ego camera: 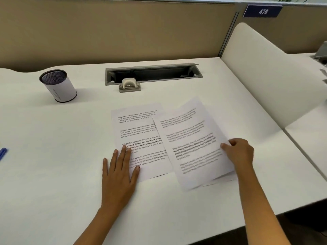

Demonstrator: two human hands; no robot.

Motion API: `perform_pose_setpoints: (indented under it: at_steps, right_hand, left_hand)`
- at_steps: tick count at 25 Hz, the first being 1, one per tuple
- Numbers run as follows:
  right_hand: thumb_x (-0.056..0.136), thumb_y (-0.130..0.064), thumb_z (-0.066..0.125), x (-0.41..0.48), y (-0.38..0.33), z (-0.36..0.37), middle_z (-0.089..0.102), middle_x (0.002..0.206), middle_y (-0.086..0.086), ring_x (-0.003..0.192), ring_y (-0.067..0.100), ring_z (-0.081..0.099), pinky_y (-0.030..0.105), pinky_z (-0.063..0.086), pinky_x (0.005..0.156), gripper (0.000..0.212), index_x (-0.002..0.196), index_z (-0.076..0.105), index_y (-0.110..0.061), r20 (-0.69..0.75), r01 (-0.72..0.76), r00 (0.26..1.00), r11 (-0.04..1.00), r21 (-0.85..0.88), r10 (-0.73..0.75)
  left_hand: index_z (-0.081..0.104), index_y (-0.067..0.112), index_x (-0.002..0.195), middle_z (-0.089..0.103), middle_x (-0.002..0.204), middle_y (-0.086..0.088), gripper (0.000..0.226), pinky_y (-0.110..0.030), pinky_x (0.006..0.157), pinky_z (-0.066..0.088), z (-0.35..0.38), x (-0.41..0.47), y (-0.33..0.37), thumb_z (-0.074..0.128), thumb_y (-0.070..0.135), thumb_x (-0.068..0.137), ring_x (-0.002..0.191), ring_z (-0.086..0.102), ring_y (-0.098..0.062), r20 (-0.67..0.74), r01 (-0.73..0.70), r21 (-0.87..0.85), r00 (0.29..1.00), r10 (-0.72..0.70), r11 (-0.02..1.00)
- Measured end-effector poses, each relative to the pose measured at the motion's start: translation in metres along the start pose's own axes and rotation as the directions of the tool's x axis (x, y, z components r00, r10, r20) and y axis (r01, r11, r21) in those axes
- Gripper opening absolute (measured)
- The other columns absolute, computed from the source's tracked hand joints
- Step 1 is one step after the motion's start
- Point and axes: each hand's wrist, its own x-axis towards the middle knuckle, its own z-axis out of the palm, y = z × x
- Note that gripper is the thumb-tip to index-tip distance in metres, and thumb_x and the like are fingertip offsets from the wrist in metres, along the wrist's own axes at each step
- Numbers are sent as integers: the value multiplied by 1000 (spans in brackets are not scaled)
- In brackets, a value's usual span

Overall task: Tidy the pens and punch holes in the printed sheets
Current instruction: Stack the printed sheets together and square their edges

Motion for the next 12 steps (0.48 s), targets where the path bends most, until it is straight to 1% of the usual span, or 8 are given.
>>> perform_pose_setpoints:
  at_steps: [2,4,6,8,10,12]
  right_hand:
    - [85,-23,68,2,15,-2,56,124,23,113,42,52,41,41,96,32,113,67,-6,-50,-90,995,990,-109,85]
    - [85,-23,68,0,25,1,44,130,25,118,46,43,47,35,102,37,119,63,-7,-81,-140,988,977,-163,128]
    - [86,-20,66,-3,31,5,45,129,26,118,46,42,47,35,101,38,120,62,-5,-92,-115,991,977,-181,100]
    - [85,-17,67,-3,31,5,48,127,26,117,45,45,47,36,100,38,120,60,-4,-95,-109,991,981,-158,95]
    - [82,-17,71,-1,27,4,49,127,25,119,45,46,47,36,101,46,122,54,-3,-87,-156,985,981,-117,146]
    - [79,-18,75,0,23,4,50,128,26,119,46,46,48,35,100,60,125,42,0,-67,-215,976,969,-120,209]
  left_hand:
    - [21,21,152,18,159,7,67,-45,120,7,0,0,0,17,53,93,147,16,-17,4,4,1,1000,-4,1000]
    - [21,22,151,17,160,7,66,-46,120,8,0,0,0,18,53,93,147,15,-17,5,7,6,1000,-7,1000]
    - [21,22,151,17,160,7,66,-46,120,8,0,1,0,18,53,93,148,15,-17,13,11,11,1000,-11,1000]
    - [21,22,151,17,160,7,67,-47,120,8,0,1,0,18,53,92,148,15,-17,15,11,14,1000,-11,1000]
    - [23,21,151,19,159,5,67,-48,120,10,-1,1,0,20,52,92,147,17,-19,10,6,12,1000,-6,1000]
    - [26,20,150,22,159,4,67,-48,119,11,-2,0,1,21,52,92,147,20,-20,4,3,13,1000,-3,1000]
